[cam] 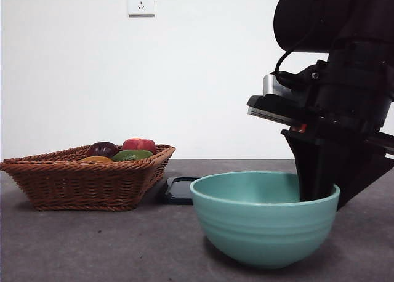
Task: Pick up the wifruite, put it on the bowl, pick up the plate, put it on desk
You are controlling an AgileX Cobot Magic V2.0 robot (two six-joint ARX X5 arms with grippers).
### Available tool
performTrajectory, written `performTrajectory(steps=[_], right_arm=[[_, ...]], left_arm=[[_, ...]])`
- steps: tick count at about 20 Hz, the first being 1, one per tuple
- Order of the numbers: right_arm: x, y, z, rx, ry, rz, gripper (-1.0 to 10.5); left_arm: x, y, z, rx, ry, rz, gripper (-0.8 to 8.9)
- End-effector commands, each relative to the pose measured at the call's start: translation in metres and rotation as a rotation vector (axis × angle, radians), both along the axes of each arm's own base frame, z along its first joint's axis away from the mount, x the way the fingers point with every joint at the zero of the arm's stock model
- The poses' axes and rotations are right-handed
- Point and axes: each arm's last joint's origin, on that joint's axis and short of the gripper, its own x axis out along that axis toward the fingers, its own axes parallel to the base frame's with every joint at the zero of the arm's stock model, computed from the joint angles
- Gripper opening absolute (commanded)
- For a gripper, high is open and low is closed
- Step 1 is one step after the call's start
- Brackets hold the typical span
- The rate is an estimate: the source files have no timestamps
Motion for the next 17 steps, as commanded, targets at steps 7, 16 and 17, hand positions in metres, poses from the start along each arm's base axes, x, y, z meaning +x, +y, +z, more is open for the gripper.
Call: performTrajectory(steps=[7, 16, 17], right_arm=[[-0.004, -0.004, 0.025, 0.004, -0.077, -0.015, 5.9], [-0.093, -0.067, 0.153, 0.169, -0.377, 0.086, 6.0], [-0.105, -0.076, 0.164, 0.203, -0.425, 0.085, 6.0]], left_arm=[[0.000, 0.000, 0.004, -0.006, -0.019, -0.008, 5.94], [0.000, 0.000, 0.004, -0.006, -0.019, -0.008, 5.94], [0.000, 0.000, 0.004, -0.006, -0.019, -0.008, 5.94]])
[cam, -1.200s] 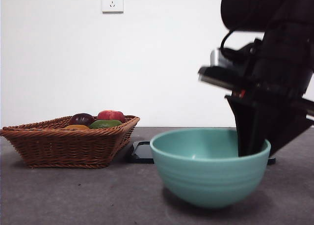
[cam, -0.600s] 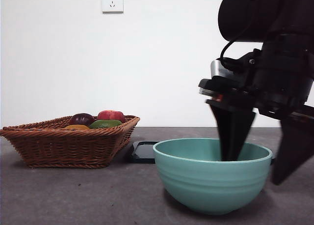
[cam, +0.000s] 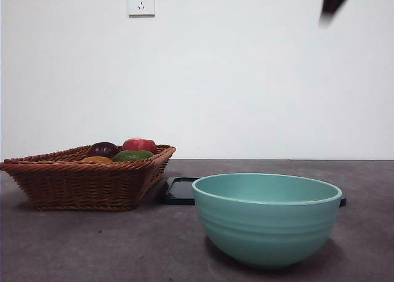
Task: Pick up the wifruite, put it on the bowl, pick up the plate, put it on desk
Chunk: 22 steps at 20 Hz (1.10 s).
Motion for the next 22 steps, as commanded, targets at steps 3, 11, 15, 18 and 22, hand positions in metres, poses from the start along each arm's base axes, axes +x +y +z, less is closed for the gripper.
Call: performTrajectory(steps=[3, 11, 15, 18, 22], right_arm=[[-0.054, -0.041, 0.041, 0.164, -0.236, 0.023, 6.0], [-0.133, -0.102, 0.045, 0.266, -0.362, 0.028, 6.0], [-0.148, -0.114, 0.042, 0.286, -0.390, 0.027, 6.0], [-0.148, -0.114, 0.042, 0.286, -0.398, 0.020, 6.0], [-0.148, -0.114, 0.044, 0.298, -0.413, 0.021, 6.0]], left_arm=[[0.000, 0.000, 0.004, -0.006, -0.018, -0.008, 5.94], [0.000, 0.000, 0.004, -0.012, -0.015, -0.005, 5.94], [0.000, 0.000, 0.004, -0.010, -0.012, -0.006, 5.93], [0.000, 0.000, 0.004, -0.010, -0.013, -0.006, 5.92], [0.000, 0.000, 0.004, -0.010, -0.013, -0.005, 5.77]])
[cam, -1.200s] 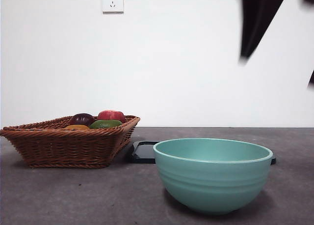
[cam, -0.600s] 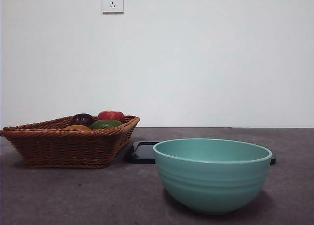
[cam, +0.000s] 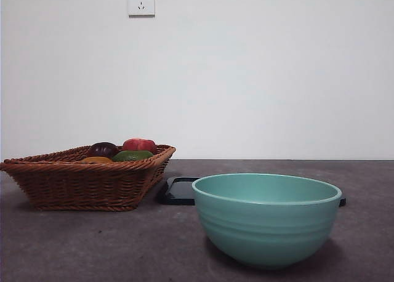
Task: Pick up the wifruite, put it on the bowl, pick up the plate, put it on desk
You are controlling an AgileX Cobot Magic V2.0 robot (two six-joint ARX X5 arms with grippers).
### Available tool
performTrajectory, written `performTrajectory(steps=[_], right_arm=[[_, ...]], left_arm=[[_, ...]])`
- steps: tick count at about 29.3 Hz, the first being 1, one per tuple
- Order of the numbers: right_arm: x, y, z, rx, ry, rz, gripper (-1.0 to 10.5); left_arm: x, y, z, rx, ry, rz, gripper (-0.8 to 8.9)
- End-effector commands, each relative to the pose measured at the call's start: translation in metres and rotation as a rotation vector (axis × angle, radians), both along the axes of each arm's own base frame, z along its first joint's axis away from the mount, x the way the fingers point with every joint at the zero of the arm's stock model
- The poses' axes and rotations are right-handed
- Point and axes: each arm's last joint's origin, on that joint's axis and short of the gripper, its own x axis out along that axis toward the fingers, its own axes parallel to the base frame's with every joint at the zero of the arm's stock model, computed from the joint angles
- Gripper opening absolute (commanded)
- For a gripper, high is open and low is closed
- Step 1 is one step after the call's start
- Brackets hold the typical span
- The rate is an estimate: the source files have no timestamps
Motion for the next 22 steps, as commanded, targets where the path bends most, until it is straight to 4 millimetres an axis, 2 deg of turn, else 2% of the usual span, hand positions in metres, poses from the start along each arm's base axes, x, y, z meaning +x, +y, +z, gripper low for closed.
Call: performTrajectory(steps=[1, 3, 5, 6, 7, 22], right_arm=[[-0.0018, -0.0020, 0.0037, 0.007, -0.028, 0.012, 5.8], [-0.0016, -0.0021, 0.0038, 0.006, -0.031, 0.006, 3.9], [-0.0017, -0.0021, 0.0036, 0.005, -0.029, 0.006, 0.8], [-0.0017, -0.0021, 0.0036, 0.004, -0.030, 0.006, -0.1], [-0.0017, -0.0021, 0.0037, 0.003, -0.032, 0.007, 0.1], [-0.0015, -0.0020, 0.0042, 0.006, -0.036, 0.007, 0.1]], left_arm=[[0.0000, 0.0001, 0.0036, -0.010, -0.013, -0.005, 5.23], [-0.0001, 0.0002, 0.0034, -0.009, -0.012, -0.005, 3.24], [-0.0003, 0.0003, 0.0029, -0.006, -0.007, -0.005, 0.12], [-0.0003, 0.0003, 0.0027, -0.005, -0.005, -0.005, 0.18], [-0.0003, 0.0003, 0.0027, -0.005, -0.004, -0.005, 0.23], [-0.0004, 0.0003, 0.0029, -0.021, 0.012, 0.004, 0.24]])
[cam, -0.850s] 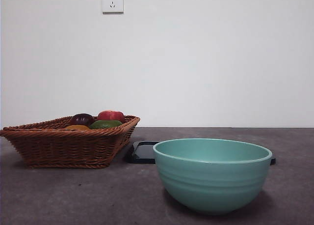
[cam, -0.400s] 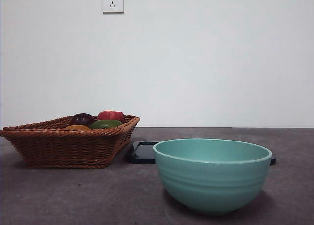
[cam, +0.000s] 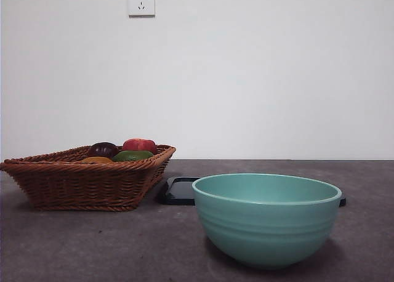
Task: Pick up the wifruite, put it on the bowl, pick up the plate, put it on desk
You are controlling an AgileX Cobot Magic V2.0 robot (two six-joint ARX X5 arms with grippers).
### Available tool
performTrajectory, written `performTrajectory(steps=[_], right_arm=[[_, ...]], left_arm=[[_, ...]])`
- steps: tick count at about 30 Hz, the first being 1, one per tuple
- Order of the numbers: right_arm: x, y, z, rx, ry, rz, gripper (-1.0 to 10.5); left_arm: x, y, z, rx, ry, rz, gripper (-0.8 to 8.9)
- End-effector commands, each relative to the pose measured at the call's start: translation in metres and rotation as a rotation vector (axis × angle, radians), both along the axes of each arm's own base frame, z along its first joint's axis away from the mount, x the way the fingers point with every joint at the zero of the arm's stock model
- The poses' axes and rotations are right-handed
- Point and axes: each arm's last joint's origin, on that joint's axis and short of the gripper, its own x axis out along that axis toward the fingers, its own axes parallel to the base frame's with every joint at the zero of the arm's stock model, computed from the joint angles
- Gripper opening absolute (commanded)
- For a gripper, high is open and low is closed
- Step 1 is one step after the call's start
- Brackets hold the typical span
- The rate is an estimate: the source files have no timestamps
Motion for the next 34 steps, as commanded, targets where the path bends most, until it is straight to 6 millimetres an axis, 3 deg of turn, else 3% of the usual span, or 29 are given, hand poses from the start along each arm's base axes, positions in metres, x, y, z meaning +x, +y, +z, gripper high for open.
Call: performTrajectory(steps=[1, 13, 17, 19, 23, 27, 34], right_arm=[[-0.002, -0.002, 0.004, 0.011, -0.031, 0.008, 0.1], [-0.002, -0.002, 0.004, 0.011, -0.030, 0.008, 0.1], [-0.002, -0.002, 0.004, 0.011, -0.030, 0.008, 0.1], [-0.002, -0.002, 0.004, 0.011, -0.030, 0.008, 0.1], [-0.002, -0.002, 0.004, 0.012, -0.031, 0.008, 0.1], [-0.002, -0.002, 0.004, 0.011, -0.031, 0.008, 0.1], [-0.002, -0.002, 0.004, 0.011, -0.031, 0.008, 0.1]], left_arm=[[0.000, 0.000, 0.004, -0.010, -0.012, -0.005, 0.24], [0.005, -0.006, -0.001, 0.015, -0.009, 0.092, 0.24], [0.025, -0.015, -0.009, 0.003, -0.062, 0.174, 0.24], [0.045, -0.021, -0.021, -0.021, -0.122, 0.222, 0.24], [0.084, -0.026, -0.064, -0.046, -0.232, 0.325, 0.24], [0.115, -0.025, -0.125, -0.054, -0.282, 0.452, 0.24], [0.135, -0.017, -0.216, -0.069, -0.254, 0.718, 0.24]])
